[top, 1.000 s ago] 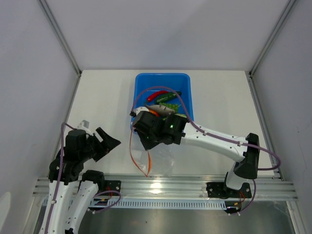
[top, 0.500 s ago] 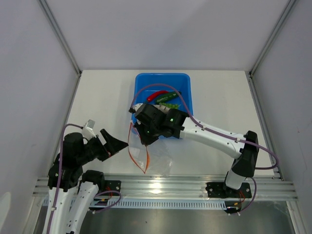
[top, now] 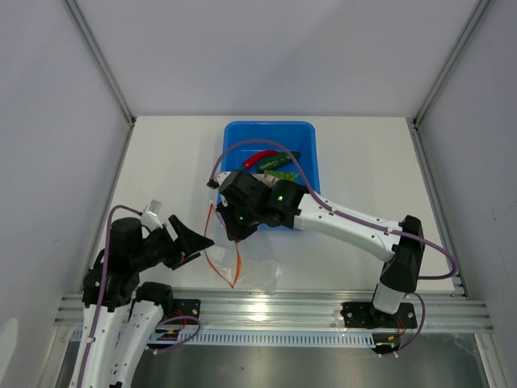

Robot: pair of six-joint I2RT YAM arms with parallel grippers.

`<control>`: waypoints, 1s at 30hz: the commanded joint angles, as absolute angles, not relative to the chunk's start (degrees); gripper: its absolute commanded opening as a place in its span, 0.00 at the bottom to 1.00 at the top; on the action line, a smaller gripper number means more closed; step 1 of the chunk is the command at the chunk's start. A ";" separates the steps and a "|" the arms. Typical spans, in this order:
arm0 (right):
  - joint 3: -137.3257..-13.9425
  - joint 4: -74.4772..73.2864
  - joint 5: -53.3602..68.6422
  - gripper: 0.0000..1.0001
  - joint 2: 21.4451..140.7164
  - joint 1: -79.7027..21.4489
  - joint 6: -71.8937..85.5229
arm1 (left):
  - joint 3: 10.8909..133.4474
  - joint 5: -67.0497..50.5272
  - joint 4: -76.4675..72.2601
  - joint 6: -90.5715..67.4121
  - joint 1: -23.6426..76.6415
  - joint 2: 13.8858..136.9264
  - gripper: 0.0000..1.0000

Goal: Place the food in the zip-top bag and seal the zipper
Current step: Open the zipper of the food storage bag at the center of the board.

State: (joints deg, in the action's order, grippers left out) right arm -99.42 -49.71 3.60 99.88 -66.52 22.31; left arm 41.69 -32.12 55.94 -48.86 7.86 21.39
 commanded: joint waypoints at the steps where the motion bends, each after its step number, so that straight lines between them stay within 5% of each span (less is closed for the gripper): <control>1: -103.09 -47.72 5.10 0.00 99.76 -66.27 21.27 | 44.03 -31.29 58.18 -46.94 7.73 23.64 0.77; 7: -104.33 -47.64 6.50 0.00 99.58 -65.83 21.27 | 45.17 -29.79 59.06 -46.14 7.73 24.87 0.42; 9: -104.76 -47.46 7.73 0.00 99.58 -65.39 21.01 | 46.48 -28.66 59.93 -45.44 7.73 25.66 0.27; 11: -105.11 -47.37 9.74 0.00 99.93 -64.61 21.01 | 48.59 -26.64 61.34 -44.57 7.73 26.01 0.01; 20: -110.47 -44.91 22.75 0.00 105.20 -58.98 23.90 | 64.33 -9.14 71.01 -42.88 7.73 26.89 0.01; 24: -115.91 -46.13 26.63 0.37 110.64 -57.05 24.70 | 63.91 -7.91 70.84 -43.07 7.73 28.82 0.01; 30: -129.36 -57.12 20.84 0.79 116.28 -55.37 18.73 | 59.16 -5.54 66.72 -43.59 7.65 31.02 0.01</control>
State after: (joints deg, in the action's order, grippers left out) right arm -122.87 -51.33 22.33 116.46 -56.18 22.46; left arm 61.58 -8.32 69.17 -43.97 7.86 29.67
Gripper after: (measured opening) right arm 0.737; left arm 0.005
